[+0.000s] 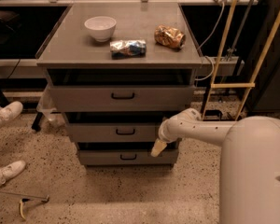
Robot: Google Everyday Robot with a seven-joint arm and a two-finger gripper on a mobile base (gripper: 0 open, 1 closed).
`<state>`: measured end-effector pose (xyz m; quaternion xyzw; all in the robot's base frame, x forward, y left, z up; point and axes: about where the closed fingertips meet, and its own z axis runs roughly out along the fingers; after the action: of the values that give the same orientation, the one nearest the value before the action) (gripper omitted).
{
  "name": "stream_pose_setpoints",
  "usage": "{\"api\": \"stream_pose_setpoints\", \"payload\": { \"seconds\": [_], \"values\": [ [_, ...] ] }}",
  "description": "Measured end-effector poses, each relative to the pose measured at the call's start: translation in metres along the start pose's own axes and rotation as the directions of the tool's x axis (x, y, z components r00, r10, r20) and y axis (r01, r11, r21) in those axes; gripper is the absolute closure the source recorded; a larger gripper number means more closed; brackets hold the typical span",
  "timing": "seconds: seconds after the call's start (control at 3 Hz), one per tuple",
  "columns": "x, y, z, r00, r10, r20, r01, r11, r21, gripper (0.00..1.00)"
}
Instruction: Open middle drawer
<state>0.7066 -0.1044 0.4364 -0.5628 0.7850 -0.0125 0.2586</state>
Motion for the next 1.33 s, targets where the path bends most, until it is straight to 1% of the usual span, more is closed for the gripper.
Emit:
{"api": "stream_pose_setpoints", "payload": {
  "seconds": [0.33, 0.67, 1.0, 1.33],
  "values": [
    [0.000, 0.000, 0.000, 1.000, 0.000, 0.000, 0.000, 1.0000, 0.000, 0.00],
    [-0.003, -0.002, 0.019, 0.999, 0.022, 0.039, -0.023, 0.9997, 0.013, 0.00],
    [-0.016, -0.017, 0.049, 0.995, 0.039, 0.091, -0.044, 0.9973, 0.059, 0.00],
    [-0.018, -0.018, 0.051, 0.994, 0.041, 0.099, -0.048, 0.9969, 0.063, 0.00]
  ]
}}
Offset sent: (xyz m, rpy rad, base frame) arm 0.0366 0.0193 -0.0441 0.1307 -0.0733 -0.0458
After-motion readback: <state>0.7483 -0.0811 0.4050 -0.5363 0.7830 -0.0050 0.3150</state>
